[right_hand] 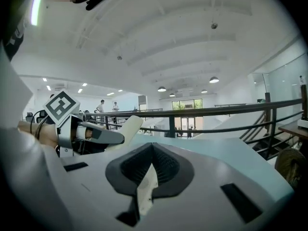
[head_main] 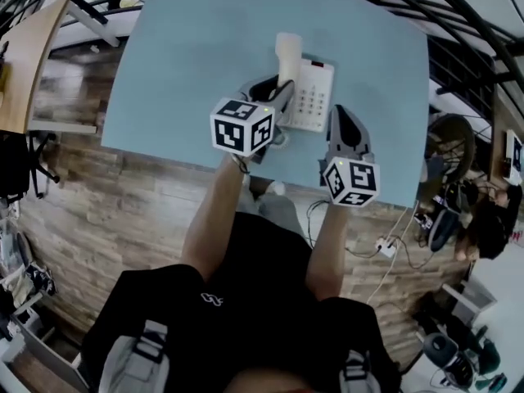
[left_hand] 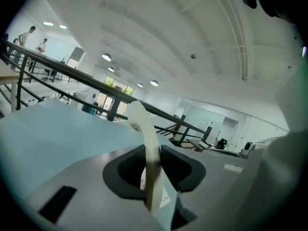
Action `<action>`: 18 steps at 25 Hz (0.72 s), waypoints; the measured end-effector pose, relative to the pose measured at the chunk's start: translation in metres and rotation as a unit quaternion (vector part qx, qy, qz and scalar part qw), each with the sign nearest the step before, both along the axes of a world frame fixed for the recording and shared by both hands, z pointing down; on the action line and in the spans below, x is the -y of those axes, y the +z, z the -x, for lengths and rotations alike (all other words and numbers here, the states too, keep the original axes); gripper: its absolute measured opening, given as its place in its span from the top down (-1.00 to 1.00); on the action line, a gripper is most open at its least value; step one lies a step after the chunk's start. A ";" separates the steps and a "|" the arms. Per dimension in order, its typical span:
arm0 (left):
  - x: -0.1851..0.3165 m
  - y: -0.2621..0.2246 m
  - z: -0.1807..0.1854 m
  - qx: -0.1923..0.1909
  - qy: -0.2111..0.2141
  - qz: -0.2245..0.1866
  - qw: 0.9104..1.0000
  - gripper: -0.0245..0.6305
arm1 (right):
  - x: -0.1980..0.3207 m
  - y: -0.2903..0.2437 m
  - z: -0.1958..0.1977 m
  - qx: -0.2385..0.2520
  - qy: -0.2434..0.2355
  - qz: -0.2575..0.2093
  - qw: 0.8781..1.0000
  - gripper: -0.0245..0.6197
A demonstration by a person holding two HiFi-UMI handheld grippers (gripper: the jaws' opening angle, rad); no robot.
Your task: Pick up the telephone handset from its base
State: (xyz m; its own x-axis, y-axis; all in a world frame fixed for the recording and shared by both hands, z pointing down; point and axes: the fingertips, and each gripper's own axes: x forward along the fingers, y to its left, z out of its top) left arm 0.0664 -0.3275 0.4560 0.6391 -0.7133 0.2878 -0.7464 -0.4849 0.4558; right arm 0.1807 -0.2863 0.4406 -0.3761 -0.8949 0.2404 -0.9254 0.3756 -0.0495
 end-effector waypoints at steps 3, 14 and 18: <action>-0.008 -0.032 0.017 0.013 -0.015 -0.038 0.999 0.62 | 0.006 -0.031 0.015 0.006 -0.020 -0.036 0.999 0.94; -0.021 -0.122 0.082 0.018 -0.095 -0.146 0.984 0.63 | 0.022 -0.120 0.064 0.025 -0.057 -0.142 0.988 0.94; -0.026 -0.127 0.091 0.019 -0.104 -0.158 0.982 0.63 | 0.022 -0.122 0.061 0.037 -0.032 -0.141 0.989 0.94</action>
